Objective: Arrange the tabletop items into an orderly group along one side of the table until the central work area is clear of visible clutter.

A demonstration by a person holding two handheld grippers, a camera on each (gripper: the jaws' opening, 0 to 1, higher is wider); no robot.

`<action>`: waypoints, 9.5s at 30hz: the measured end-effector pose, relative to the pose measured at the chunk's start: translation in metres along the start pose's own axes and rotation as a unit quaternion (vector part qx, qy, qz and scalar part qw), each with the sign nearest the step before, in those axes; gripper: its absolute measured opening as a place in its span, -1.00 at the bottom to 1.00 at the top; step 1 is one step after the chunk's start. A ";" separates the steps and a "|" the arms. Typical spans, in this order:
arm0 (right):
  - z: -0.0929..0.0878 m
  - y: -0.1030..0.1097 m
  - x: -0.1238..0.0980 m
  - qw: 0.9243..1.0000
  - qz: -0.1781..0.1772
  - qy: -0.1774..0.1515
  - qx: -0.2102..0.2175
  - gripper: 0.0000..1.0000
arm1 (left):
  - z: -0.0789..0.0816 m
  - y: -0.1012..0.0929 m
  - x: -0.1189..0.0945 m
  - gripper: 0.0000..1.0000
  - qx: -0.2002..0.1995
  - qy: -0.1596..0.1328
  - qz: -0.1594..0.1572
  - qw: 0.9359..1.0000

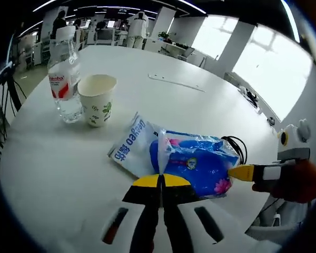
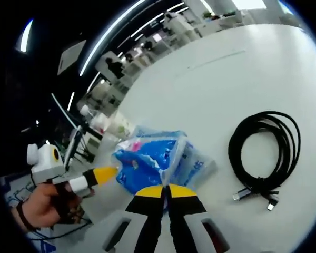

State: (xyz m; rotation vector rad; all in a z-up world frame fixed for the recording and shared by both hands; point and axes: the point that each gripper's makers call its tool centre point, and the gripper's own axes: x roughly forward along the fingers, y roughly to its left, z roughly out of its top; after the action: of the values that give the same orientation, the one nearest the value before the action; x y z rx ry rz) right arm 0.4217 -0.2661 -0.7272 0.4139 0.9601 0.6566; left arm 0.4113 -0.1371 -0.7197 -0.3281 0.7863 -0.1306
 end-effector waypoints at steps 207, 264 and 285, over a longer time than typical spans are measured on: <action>0.009 -0.108 -0.092 0.993 -0.093 -0.059 0.041 -0.89 | -0.015 0.055 -0.024 -0.89 -0.022 0.004 0.009 1.000; -0.071 -0.089 -0.137 0.994 -0.065 -0.043 0.074 -0.63 | 0.020 0.062 0.037 -0.79 -0.031 0.019 -0.010 0.999; -0.072 -0.087 -0.141 0.994 -0.061 -0.047 0.078 -0.62 | 0.020 0.062 0.036 -0.90 -0.020 0.026 -0.011 0.999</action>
State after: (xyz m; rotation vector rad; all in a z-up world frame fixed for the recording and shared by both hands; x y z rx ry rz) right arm 0.3315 -0.4232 -0.7296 0.5147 0.9428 0.4485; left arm 0.4503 -0.0822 -0.7515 -0.3730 0.8383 -0.1449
